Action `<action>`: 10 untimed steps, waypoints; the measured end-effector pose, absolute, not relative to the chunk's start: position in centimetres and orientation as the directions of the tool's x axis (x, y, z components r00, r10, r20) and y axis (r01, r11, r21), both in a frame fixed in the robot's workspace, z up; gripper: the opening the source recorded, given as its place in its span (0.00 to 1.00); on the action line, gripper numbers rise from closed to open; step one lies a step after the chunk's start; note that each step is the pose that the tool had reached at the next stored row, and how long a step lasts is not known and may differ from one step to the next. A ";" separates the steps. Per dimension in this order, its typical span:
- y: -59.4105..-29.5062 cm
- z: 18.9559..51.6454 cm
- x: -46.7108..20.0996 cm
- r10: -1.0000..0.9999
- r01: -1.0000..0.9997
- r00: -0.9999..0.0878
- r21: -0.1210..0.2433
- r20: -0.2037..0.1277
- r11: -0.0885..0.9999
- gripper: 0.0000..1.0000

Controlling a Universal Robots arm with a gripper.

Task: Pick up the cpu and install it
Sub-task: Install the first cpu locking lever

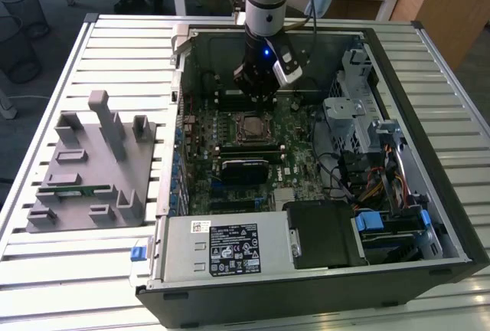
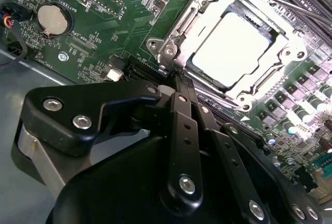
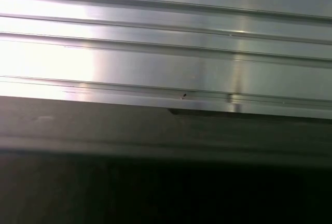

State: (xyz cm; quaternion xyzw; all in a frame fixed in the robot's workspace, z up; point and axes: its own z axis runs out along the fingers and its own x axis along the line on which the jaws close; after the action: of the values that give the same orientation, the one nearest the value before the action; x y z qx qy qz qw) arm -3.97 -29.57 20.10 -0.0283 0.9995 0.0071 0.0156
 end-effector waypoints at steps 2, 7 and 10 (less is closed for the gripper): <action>-29.6 20.0 -4.0 -0.056 -0.057 -0.998 0.013 -0.031 0.998 0.11; -29.7 19.9 -4.0 -0.056 -0.057 -0.998 0.010 -0.030 0.998 0.11; -29.8 19.8 -3.9 -0.056 -0.057 -0.998 0.008 -0.028 0.998 0.11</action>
State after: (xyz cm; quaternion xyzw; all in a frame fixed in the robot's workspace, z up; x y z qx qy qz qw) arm -3.95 -29.75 19.78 -0.0283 0.9995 0.0043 0.0140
